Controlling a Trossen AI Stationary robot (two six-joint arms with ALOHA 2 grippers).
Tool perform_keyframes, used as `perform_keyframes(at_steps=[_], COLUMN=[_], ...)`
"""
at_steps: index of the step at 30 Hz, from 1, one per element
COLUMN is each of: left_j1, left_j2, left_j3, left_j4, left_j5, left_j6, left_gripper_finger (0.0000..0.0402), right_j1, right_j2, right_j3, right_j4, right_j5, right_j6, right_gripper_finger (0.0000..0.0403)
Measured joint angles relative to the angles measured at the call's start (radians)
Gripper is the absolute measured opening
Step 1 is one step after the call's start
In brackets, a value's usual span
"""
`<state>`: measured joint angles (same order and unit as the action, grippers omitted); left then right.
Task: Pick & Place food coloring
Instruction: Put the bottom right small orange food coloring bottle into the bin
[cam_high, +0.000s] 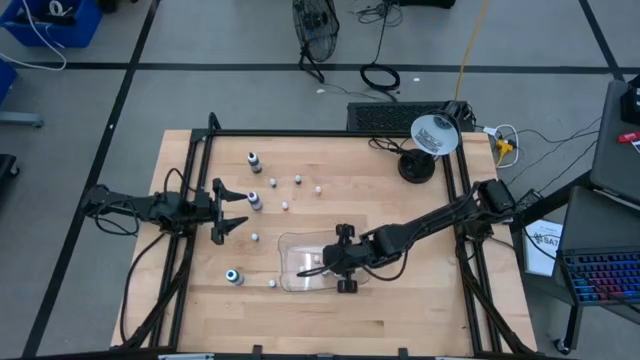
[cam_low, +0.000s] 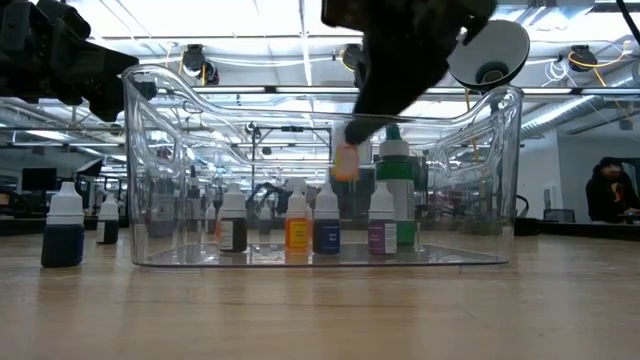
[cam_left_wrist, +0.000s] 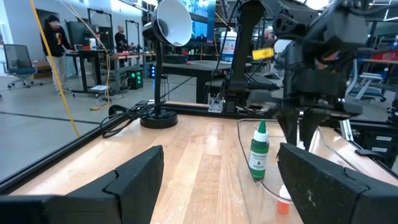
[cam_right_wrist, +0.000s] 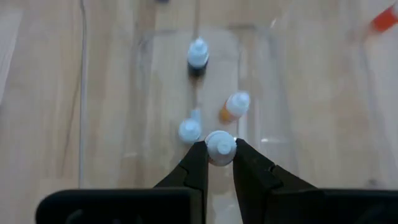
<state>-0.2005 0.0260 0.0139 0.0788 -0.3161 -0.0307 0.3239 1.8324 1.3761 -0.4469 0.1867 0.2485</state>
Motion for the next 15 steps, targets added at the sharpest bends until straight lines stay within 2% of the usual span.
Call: perform_keyframes(at_steps=[4, 11, 15], left_j1=[0.000, 0.000, 0.000], left_j2=[0.000, 0.000, 0.000], left_j3=[0.000, 0.000, 0.000], left_j4=[0.000, 0.000, 0.000], left_j5=[0.000, 0.000, 0.000], left_j6=[0.000, 0.000, 0.000], left_gripper_finger=[0.0310, 0.0310, 0.0310], right_j1=[-0.001, -0.034, -0.069], right_j2=[-0.001, 0.000, 0.006], right_j3=[0.063, 0.151, 0.154], right_j4=[-0.005, 0.021, 0.097], right_j5=[0.050, 0.044, -0.027], right_j6=[-0.043, -0.159, -0.200], right_gripper_finger=[0.0037, 0.0037, 0.0037])
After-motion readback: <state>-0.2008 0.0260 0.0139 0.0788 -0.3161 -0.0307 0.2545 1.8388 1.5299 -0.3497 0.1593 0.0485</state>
